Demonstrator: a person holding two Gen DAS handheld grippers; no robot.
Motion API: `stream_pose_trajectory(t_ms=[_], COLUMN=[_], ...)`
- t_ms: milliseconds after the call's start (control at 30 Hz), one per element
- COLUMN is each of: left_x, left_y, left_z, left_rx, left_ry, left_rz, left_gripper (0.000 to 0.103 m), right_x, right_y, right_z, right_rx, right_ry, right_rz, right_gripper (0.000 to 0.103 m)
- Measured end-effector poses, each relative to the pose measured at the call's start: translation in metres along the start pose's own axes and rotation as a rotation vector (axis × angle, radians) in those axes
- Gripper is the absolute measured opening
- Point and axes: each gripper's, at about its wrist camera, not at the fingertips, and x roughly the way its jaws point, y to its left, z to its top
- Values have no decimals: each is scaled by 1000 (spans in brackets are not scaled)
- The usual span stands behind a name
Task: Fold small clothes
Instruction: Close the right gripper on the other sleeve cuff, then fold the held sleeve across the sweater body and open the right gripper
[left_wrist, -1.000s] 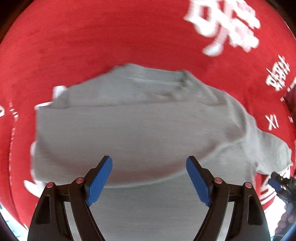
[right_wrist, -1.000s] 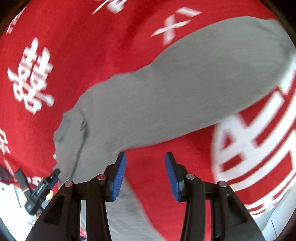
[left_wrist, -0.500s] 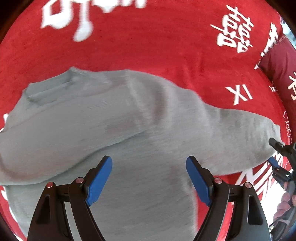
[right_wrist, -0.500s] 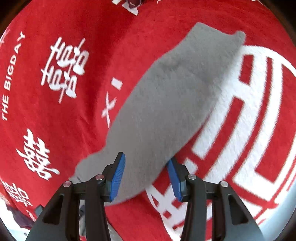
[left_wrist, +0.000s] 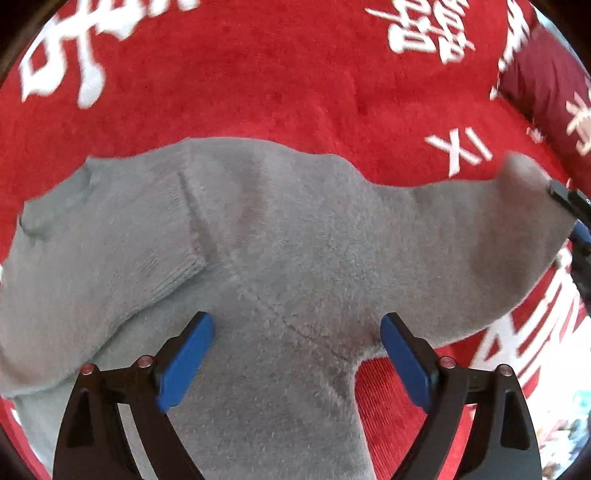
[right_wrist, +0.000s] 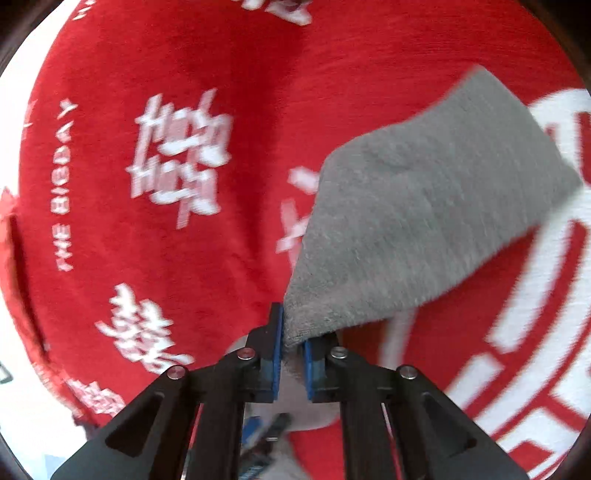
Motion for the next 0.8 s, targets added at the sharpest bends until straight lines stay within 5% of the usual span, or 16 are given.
stream_pose_trajectory(t_ms=[133, 333, 500, 800], left_x=[-32, -66, -83, -91], left_y=[37, 93, 163, 263], left_z=[-10, -28, -44, -82], left_rx=[-53, -86, -192, -366], left_ry=[-41, -118, -148, -137], left_rz=[-57, 11, 90, 229], left_gripper=[92, 92, 92, 92], right_x=[22, 75, 133, 221], right_y=[48, 135, 193, 186], right_z=[-15, -66, -142, -262], right_rx=[-116, -378, -589, -761], right_ry=[75, 217, 375, 606], right_rz=[60, 108, 128, -57], right_gripper=[10, 10, 10, 14])
